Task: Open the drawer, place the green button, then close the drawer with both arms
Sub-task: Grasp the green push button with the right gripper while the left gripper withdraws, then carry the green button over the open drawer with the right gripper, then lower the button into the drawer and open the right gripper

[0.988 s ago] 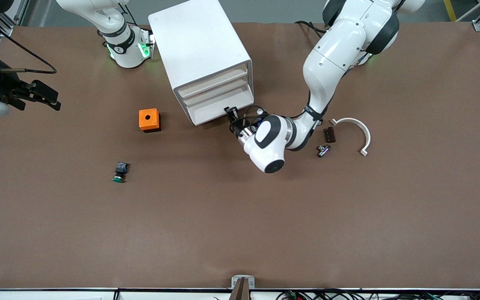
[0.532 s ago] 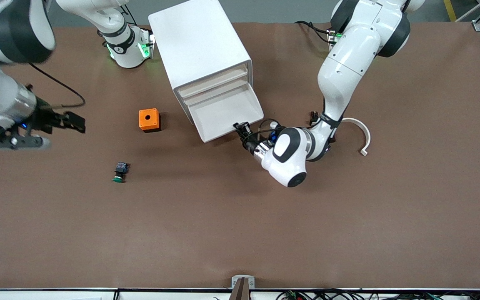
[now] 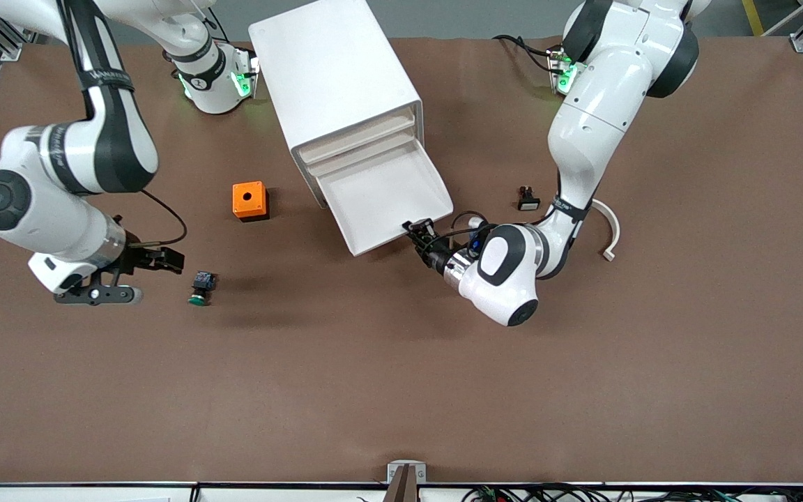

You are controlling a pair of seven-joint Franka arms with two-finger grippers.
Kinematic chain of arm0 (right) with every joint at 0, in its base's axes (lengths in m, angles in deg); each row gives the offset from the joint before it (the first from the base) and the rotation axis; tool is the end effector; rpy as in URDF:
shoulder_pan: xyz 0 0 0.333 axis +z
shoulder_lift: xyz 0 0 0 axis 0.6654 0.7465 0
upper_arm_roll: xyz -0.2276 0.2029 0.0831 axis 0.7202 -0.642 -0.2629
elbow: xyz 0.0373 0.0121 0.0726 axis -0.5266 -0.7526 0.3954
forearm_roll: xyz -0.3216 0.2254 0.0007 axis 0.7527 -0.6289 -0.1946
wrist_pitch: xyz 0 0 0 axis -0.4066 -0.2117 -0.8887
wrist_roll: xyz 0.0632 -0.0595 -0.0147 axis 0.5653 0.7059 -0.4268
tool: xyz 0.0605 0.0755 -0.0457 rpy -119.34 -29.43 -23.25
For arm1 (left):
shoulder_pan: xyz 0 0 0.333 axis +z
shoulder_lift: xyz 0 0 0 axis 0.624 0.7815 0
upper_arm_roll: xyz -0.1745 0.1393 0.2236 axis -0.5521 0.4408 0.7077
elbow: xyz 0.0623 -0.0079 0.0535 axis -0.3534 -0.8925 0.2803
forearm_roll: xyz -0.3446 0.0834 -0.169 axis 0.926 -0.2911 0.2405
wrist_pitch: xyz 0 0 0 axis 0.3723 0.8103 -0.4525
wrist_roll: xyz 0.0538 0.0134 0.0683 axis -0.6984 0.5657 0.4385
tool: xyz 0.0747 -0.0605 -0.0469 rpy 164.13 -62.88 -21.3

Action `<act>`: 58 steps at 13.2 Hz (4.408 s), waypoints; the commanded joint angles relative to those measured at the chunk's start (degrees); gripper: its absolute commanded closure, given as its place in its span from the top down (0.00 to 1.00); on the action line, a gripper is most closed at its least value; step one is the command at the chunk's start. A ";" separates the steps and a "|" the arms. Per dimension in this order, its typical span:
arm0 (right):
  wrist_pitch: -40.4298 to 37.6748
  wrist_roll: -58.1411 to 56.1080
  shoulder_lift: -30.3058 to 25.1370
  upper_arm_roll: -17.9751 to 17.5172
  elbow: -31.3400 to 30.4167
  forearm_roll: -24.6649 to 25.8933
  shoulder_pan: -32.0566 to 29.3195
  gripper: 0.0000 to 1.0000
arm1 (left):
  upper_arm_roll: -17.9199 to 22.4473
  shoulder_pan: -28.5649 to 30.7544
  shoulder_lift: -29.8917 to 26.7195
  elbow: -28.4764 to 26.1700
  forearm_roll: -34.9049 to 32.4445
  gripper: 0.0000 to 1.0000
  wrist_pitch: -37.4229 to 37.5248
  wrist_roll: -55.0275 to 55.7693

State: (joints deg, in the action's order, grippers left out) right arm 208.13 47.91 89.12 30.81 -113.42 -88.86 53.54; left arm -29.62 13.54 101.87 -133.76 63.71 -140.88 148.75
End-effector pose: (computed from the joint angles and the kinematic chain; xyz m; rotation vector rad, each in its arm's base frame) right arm 0.6066 0.0586 0.3679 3.1124 0.0269 -0.0358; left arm 0.5719 -0.4168 0.1630 -1.2416 -2.1078 1.4187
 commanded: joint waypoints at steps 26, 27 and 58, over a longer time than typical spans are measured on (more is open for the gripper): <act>17.30 7.79 16.32 0.06 -5.85 -4.18 -0.23 0.15 | 15.74 10.29 -36.95 0.12 -55.35 1.00 13.60 -92.71; 17.21 7.79 16.14 0.06 -5.76 -4.18 0.04 0.13 | 15.65 11.43 -37.75 0.03 -55.26 1.00 14.04 -96.48; -7.58 91.99 21.59 -0.99 19.90 -23.17 36.95 0.22 | 3.10 22.06 -54.45 -16.49 -49.19 1.00 11.59 -110.49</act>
State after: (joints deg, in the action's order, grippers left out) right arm 200.50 139.12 109.73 29.19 -94.85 -111.06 89.86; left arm -23.08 32.15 49.12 -148.64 14.06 -128.40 38.40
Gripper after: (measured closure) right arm 0.590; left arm 0.000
